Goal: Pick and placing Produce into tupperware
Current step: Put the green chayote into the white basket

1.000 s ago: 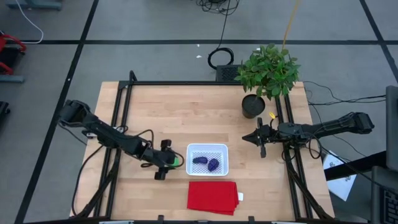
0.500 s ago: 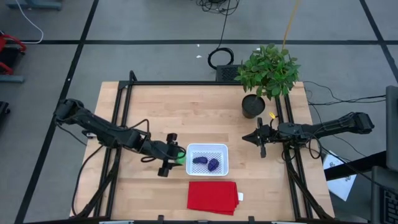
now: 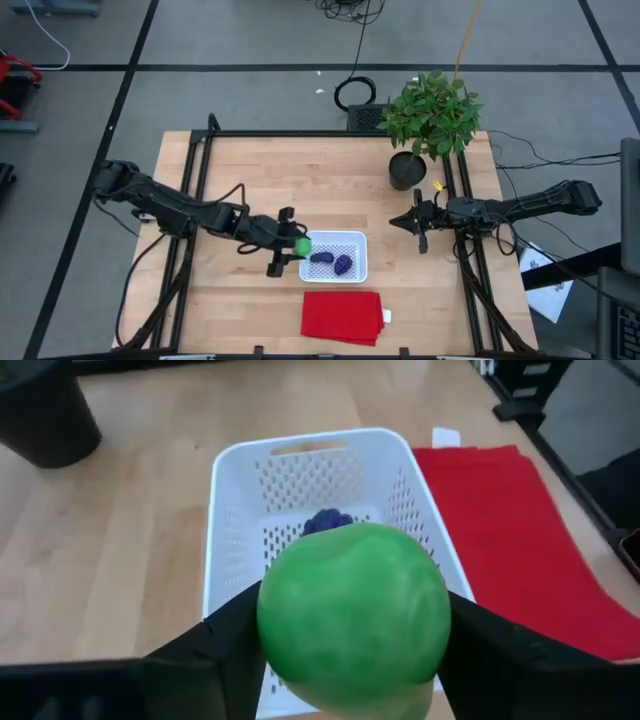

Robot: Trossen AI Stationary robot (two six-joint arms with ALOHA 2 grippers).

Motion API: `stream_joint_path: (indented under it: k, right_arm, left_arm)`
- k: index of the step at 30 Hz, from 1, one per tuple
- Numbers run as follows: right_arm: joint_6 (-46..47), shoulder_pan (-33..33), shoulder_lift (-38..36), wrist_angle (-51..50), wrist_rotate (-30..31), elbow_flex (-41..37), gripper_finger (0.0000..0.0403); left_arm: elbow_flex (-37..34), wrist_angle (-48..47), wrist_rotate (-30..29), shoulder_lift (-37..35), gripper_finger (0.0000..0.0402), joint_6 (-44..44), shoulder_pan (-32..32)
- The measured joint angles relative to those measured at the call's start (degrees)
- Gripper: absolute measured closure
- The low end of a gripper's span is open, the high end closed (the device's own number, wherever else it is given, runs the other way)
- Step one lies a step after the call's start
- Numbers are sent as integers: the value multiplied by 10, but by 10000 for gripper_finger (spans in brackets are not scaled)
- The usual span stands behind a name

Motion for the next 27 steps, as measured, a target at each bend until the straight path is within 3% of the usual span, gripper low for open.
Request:
stream_joint_path:
  k: [9, 19, 27]
  right_arm:
    - [0, 0, 0, 1, 0, 0, 403]
    - [0, 0, 0, 0, 0, 0, 403]
    - [-4, 0, 0, 0, 0, 0, 403]
  left_arm:
    - [152, -111, 21, 91, 182, 76, 18]
    - [282, -209, 167, 214, 170, 150, 43]
    - [352, -299, 209, 289, 178, 276, 64]
